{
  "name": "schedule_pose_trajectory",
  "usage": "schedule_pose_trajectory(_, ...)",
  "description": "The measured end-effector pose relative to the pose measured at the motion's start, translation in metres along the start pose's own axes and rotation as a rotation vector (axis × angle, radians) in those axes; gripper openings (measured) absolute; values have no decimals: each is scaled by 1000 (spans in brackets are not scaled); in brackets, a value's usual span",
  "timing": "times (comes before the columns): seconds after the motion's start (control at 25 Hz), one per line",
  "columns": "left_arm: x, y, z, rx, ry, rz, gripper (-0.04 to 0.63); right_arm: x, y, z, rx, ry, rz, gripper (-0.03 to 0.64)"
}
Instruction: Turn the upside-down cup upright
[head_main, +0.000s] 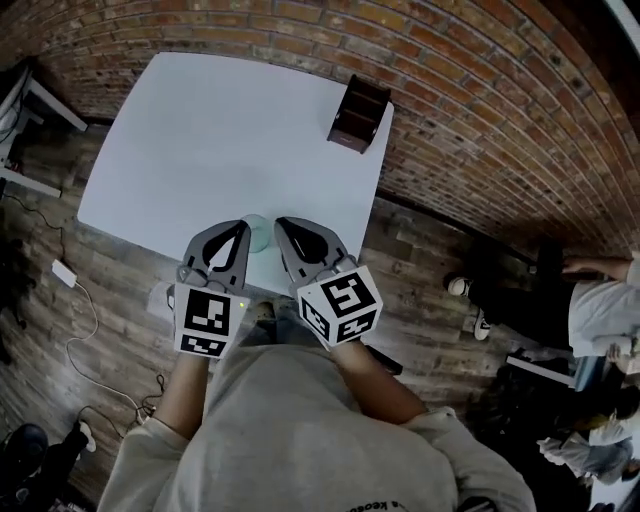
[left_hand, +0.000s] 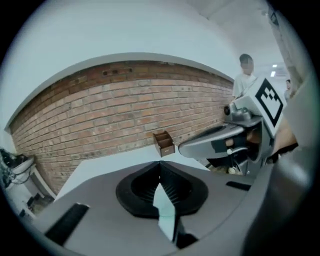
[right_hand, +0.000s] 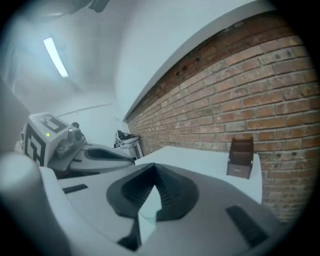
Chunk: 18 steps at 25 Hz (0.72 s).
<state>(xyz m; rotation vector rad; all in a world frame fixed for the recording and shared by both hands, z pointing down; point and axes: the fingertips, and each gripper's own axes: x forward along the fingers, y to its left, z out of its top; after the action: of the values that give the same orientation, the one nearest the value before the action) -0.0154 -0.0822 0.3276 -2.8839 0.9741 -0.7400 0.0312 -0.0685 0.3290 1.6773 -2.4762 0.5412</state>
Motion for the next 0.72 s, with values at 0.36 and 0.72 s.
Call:
schedule_pose_trajectory(0.36, -106, 3, 51, -199, -228, 196, 9, -66, 84, 83, -149, -204, 39, 6)
schedule_pose_trajectory(0.72, -134, -15, 53, -171, -236, 198, 9, -90, 110, 78, -224, -208, 4, 6)
